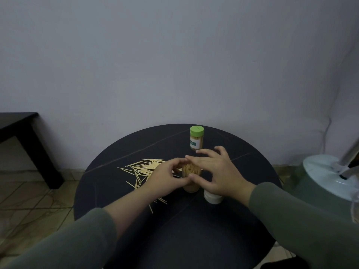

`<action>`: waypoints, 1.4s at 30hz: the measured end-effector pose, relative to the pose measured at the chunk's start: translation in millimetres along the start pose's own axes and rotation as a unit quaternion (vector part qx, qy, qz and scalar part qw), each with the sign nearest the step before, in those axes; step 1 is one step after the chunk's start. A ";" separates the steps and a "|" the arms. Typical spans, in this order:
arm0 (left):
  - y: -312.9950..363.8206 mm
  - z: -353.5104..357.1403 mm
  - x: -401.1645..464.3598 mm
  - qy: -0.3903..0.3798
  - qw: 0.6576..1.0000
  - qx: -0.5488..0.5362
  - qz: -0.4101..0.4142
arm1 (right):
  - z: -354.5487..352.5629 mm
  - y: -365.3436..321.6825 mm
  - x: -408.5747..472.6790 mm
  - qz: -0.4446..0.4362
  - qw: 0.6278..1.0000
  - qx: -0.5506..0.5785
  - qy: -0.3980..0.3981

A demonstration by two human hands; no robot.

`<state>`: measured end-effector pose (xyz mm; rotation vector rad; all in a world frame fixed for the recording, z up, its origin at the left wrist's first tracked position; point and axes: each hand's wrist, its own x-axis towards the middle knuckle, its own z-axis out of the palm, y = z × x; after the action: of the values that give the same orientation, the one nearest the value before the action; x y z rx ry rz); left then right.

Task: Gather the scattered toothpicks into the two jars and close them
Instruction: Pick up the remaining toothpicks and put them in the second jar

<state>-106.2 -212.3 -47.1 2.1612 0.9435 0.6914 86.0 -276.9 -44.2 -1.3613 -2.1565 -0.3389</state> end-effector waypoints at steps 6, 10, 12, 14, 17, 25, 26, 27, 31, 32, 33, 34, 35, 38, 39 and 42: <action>-3.2 1.1 1.1 0.003 1.000 -0.009 0.007 | 3.1 3.0 -1.7 -0.008 1.000 0.028 -0.009; 1.3 -4.8 2.4 -0.031 1.000 -0.002 -0.003 | 2.9 1.8 0.7 0.045 0.996 0.081 0.000; 4.8 -15.9 3.4 -0.090 0.996 0.022 -0.021 | 3.6 2.6 3.2 0.087 0.992 0.089 0.015; 5.4 -30.7 4.8 -0.140 0.987 0.066 -0.032 | 5.1 5.7 6.6 0.123 0.991 0.054 0.008; 0.3 -53.9 6.6 -0.162 0.974 0.152 -0.054 | 5.7 11.9 7.9 0.159 0.985 -0.025 -0.063; -8.4 -78.3 1.0 -0.286 0.885 0.331 -0.159 | 17.3 21.9 18.6 0.225 0.950 -0.096 -0.194; -8.9 -77.6 -0.2 -0.288 0.881 0.340 -0.161 | 18.9 22.4 20.7 0.241 0.944 -0.089 -0.205; -8.3 -76.3 -1.1 -0.291 0.877 0.350 -0.158 | 19.6 23.1 22.2 0.252 0.939 -0.088 -0.216; -10.5 -73.8 -2.8 -0.282 0.887 0.345 -0.125 | 20.7 21.6 28.9 0.260 0.931 -0.086 -0.240; -11.0 -74.2 -2.8 -0.273 0.894 0.335 -0.115 | 20.3 21.2 30.4 0.258 0.932 -0.088 -0.238; -11.1 -74.3 -3.0 -0.266 0.901 0.326 -0.108 | 20.3 20.5 31.8 0.254 0.934 -0.092 -0.235; -11.8 -74.6 -3.3 -0.259 0.907 0.317 -0.104 | 20.8 19.9 32.9 0.250 0.935 -0.096 -0.231; -12.6 -74.2 -3.3 -0.252 0.912 0.307 -0.099 | 21.3 19.5 33.6 0.247 0.937 -0.098 -0.227; -18.0 -73.7 -4.6 -0.231 0.929 0.277 -0.087 | 22.6 18.3 35.7 0.240 0.941 -0.100 -0.219; -21.1 -74.2 -5.2 -0.218 0.935 0.266 -0.086 | 23.1 17.8 36.8 0.237 0.942 -0.099 -0.217; -28.5 -72.2 -6.4 -0.174 0.952 0.238 -0.079 | 23.8 15.4 40.3 0.230 0.945 -0.088 -0.217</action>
<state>-171.3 -176.4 -23.8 2.4709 1.1541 -0.0131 78.8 -228.2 -41.3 -2.1501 -2.0799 -0.0459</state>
